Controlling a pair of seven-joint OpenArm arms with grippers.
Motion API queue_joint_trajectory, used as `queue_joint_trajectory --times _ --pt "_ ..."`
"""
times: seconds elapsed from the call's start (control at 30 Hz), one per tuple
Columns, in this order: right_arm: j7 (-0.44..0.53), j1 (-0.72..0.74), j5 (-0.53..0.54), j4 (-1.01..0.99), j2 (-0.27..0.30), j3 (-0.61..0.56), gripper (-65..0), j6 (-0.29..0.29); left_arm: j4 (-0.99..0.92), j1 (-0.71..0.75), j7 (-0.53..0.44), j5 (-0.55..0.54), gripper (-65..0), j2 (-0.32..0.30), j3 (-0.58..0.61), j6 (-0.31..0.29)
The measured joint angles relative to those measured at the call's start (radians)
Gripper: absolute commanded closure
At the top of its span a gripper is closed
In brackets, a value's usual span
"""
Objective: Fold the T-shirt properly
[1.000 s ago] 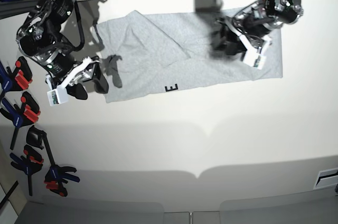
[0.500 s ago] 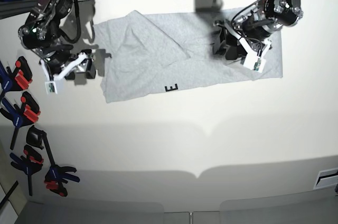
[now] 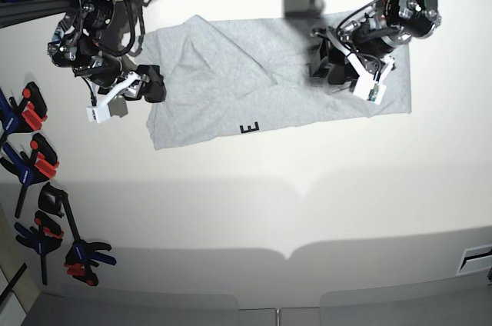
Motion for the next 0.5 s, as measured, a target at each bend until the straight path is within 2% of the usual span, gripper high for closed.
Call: queue_joint_trajectory --times 0.33,0.5 --pt "-0.016 0.002 0.003 0.0 0.002 -0.153 -40.4 0.003 0.0 0.0 0.0 0.0 -23.9 0.0 0.0 0.0" --pt "-0.015 0.002 0.007 0.0 0.002 -0.167 -40.0 0.003 0.0 0.0 0.0 0.0 -23.9 0.0 0.0 0.0"
